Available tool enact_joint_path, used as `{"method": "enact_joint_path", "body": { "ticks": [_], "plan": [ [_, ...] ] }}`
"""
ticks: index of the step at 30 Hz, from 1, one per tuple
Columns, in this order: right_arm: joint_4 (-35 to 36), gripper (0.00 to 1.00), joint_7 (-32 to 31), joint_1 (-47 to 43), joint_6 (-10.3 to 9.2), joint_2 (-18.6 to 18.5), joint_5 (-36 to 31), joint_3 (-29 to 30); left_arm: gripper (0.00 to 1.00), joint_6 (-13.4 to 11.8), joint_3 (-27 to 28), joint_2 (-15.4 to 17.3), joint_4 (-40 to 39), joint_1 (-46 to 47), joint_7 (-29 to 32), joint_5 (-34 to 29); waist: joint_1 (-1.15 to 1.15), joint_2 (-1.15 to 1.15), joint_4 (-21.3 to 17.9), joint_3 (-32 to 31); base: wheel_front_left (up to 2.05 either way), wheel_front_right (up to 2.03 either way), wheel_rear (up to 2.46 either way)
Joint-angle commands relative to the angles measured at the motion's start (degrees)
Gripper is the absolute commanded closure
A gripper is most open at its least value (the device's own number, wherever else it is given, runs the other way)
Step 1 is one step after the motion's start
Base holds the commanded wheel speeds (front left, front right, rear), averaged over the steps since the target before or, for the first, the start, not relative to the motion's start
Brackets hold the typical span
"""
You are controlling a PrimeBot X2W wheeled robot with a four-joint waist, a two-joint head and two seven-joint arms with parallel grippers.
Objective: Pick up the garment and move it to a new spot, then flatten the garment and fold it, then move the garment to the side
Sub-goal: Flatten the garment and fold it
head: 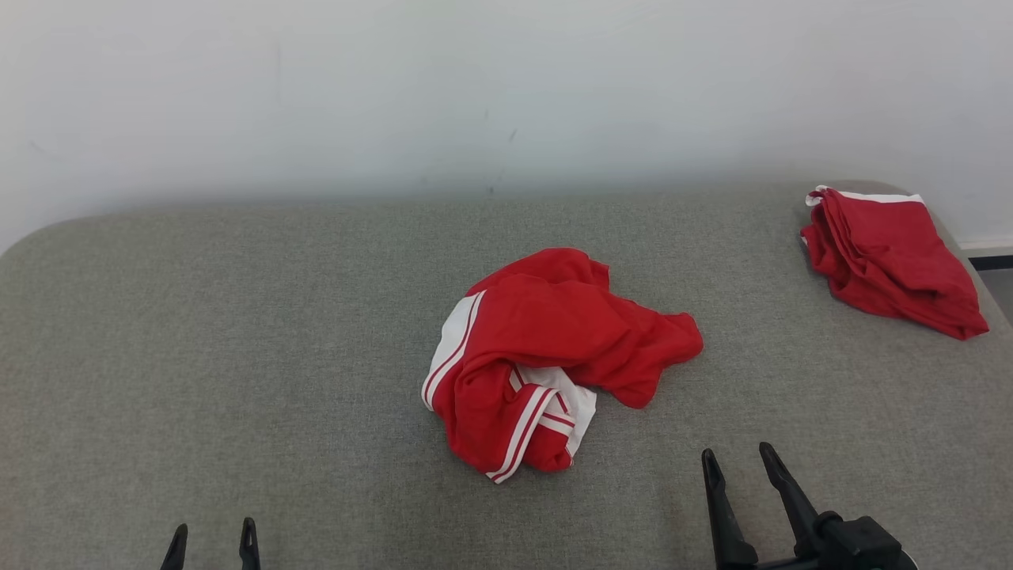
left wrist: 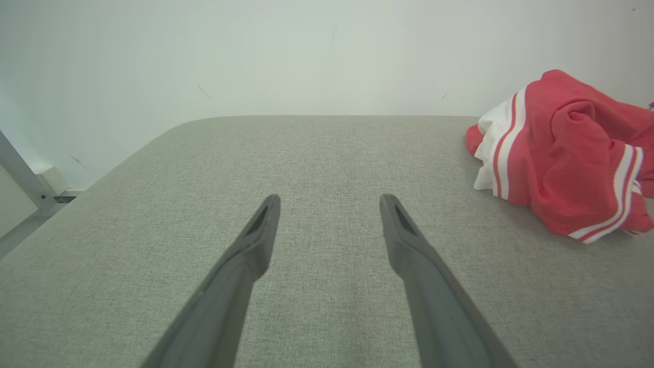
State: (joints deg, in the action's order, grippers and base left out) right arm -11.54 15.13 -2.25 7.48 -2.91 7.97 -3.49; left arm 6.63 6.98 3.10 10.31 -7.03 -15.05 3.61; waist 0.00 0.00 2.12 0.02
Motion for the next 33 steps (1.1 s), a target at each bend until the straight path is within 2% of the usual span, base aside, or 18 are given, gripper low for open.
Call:
{"method": "enact_joint_path", "body": {
  "ticks": [1, 33],
  "plan": [
    [0.1, 0.0, 0.0, -0.2, 0.05, 0.1, 0.1, -0.1, 0.0, 0.3, 0.2, -0.2, 0.2, 0.0, -0.2, 0.3, 0.0, 0.0, 0.0, 0.0, 0.0, 0.0, 0.0],
    [0.2, 0.0, 0.0, -0.3, 0.05, 0.1, 0.1, 0.1, 0.0, 0.7, 0.8, -0.3, 0.8, 0.5, -0.2, 0.8, 0.0, 0.0, 0.2, 0.5, 0.0, 0.0, 0.0]
  ]
}}
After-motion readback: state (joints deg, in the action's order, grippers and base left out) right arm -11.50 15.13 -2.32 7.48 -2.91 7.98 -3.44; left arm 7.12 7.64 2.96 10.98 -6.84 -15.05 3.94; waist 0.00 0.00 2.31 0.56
